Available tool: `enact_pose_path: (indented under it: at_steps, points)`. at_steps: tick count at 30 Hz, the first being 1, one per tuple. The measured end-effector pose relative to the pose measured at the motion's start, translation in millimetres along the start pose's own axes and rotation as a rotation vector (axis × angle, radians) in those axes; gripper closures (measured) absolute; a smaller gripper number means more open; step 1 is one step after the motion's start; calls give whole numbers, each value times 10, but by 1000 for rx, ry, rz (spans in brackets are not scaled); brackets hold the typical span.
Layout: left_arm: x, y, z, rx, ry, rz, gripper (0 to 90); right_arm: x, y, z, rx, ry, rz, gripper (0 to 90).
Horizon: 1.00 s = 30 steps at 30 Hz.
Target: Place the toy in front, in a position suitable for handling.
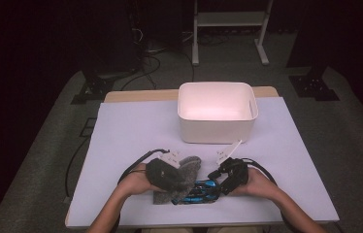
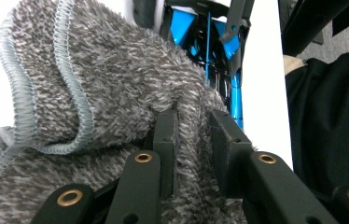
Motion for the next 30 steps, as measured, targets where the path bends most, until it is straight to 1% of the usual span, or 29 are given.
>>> enact_pose_path:
  at_steps: [1,2,3,7,8,9,10,11,12,13,15,16,17,18,19,20,21,22,23,24,25,26,27,28,29,30]
  points:
    - [-6,-3,0,-10,-3,-7,730,18,7,-11,22,-30,-9,344]
    - [-20,-7,10,-6,-8,-6,730,18,7,-11,22,-30,-9,344]
    - [-37,-14,14,-21,-13,-15,730,17,10,-8,22,-27,-11,347]
    - [-64,-28,32,-24,-20,-18,725,18,20,7,21,-18,-20,351]
    - [-72,-35,41,-34,-22,-22,714,17,33,26,13,-6,-34,359]
    - [-72,-35,41,-34,-22,-22,707,17,33,26,13,-6,-34,359]
    - [-77,-42,63,-51,-18,-25,699,14,45,53,-4,11,-50,373]
    - [-77,-42,63,-51,-18,-25,693,14,45,53,-4,11,-50,373]
    - [-76,-45,77,-56,-14,-25,680,14,54,91,-23,35,-66,380]
    - [-75,-48,89,-66,-10,-22,680,14,54,91,-23,35,-66,380]
    - [-65,-55,112,-83,-4,-14,655,19,58,123,-36,55,-76,384]
    - [-60,-58,125,-86,4,-7,637,24,61,150,-52,72,-88,391]
    - [-45,-61,133,-98,10,0,629,24,63,159,-57,76,-89,393]
    - [-45,-61,133,-98,10,0,620,24,63,159,-57,76,-89,393]
    - [-40,-67,147,-111,16,4,608,28,71,174,-70,88,-99,396]
    - [-42,-69,155,-117,20,5,595,28,75,180,-73,90,-102,398]
    - [-42,-69,155,-117,20,5,587,28,75,180,-73,90,-102,398]
    - [-42,-72,166,-126,27,5,570,24,87,187,-86,97,-108,403]
    - [-32,-71,180,-146,51,17,554,23,92,195,-87,99,-112,404]
    - [-32,-71,180,-146,51,17,529,23,92,195,-87,99,-112,404]
    - [-19,-71,195,-157,53,23,529,22,98,201,-97,104,-116,406]
    - [-14,-71,200,-164,54,24,509,21,109,219,-109,114,-125,407]
    - [-9,-72,207,-165,58,25,509,21,109,219,-109,114,-125,407]
    - [-7,-81,218,-173,63,25,491,18,119,237,-121,127,-130,409]
    - [-7,-81,218,-173,63,25,483,18,119,237,-121,127,-130,409]
    - [-9,-93,226,-188,69,27,469,15,127,272,-137,144,-136,410]
Point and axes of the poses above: each handheld gripper's, and its own axes: x roughly forward along the jaws, y roughly out of its underside, z roughly to its left, the point moved 1 cm from there along x, roughly forward along the jaws, and after that the axes turned 6 degrees about z, right-handed, at the moved point
